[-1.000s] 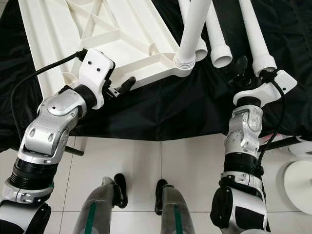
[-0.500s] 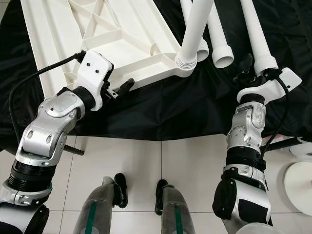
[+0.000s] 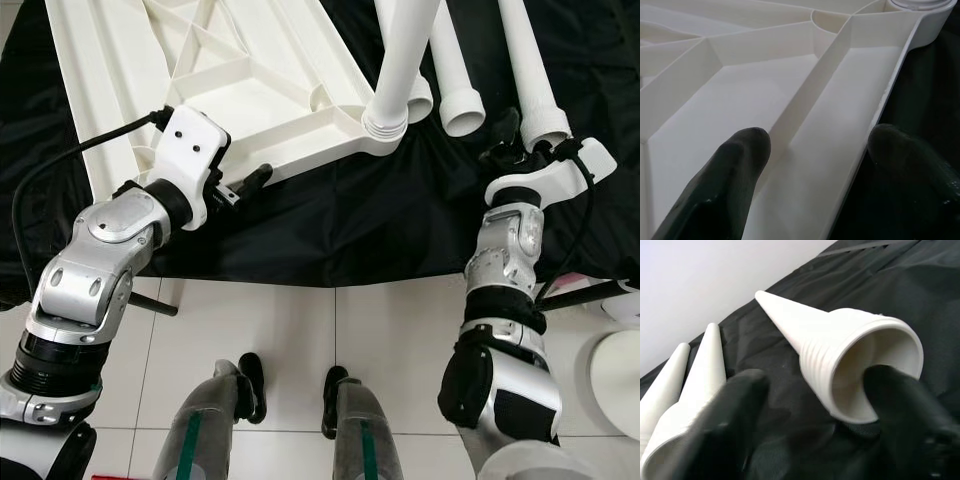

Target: Building children table

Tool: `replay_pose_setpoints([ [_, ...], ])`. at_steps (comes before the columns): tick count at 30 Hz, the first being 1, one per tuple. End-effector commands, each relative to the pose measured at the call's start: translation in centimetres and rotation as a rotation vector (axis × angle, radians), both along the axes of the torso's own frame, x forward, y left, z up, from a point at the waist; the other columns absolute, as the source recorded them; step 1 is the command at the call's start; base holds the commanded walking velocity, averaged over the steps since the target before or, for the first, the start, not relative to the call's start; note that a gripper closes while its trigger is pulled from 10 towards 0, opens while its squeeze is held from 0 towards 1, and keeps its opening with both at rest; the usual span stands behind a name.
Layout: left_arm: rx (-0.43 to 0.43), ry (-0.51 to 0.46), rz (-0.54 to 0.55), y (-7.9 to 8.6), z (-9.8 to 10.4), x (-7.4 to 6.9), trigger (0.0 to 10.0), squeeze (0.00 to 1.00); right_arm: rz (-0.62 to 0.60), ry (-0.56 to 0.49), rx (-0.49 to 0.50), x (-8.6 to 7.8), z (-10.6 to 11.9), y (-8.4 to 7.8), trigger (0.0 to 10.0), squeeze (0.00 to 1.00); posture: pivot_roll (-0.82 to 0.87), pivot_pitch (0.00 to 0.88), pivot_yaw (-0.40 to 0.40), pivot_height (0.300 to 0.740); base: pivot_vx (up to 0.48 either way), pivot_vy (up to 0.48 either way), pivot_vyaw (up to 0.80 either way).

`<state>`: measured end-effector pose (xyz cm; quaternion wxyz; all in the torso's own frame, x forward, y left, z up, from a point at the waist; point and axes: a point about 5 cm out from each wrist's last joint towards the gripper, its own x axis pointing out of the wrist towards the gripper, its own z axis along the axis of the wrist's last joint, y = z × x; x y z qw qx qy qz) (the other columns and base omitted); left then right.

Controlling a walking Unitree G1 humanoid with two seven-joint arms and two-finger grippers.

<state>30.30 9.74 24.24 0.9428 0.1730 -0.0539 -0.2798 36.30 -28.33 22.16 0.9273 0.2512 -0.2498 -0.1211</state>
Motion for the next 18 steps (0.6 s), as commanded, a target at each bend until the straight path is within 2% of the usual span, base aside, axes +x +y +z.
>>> replay_pose_setpoints([
  [1, 0.007, 0.011, -0.023, -0.1, -0.2, -0.5, 10.0, 0.00, -0.006, -0.004, 0.016, 0.0, -0.2, -0.4, 2.6, 0.00, 0.17, 0.332, 0.048, 0.740, 0.000, 0.000, 0.00],
  [3, 0.007, 0.012, -0.023, -0.1, -0.2, -0.5, 10.0, 0.00, -0.005, -0.007, 0.015, 0.1, -0.1, -0.4, 2.6, 0.00, 0.17, 0.332, 0.049, 0.740, 0.000, 0.000, 0.00],
  [4, 0.008, 0.013, -0.023, -0.1, -0.2, -0.5, 10.0, 0.00, -0.003, -0.013, 0.016, 0.2, 0.1, -0.5, 0.2, 0.00, 0.17, 0.330, 0.049, 0.740, 0.000, 0.000, 0.00],
  [6, 0.009, 0.013, -0.021, 0.0, -0.2, -0.5, 10.0, 0.00, -0.001, -0.020, 0.019, 0.2, 0.4, -0.6, 0.0, 0.00, 0.18, 0.328, 0.051, 0.740, 0.000, 0.000, 0.00],
  [18, 0.011, 0.013, -0.017, 0.0, -0.1, -0.5, 10.0, 0.00, 0.014, -0.044, 0.015, 0.5, 1.3, -0.9, 0.0, 0.00, 0.17, 0.321, 0.051, 0.740, 0.000, 0.000, 0.00],
])
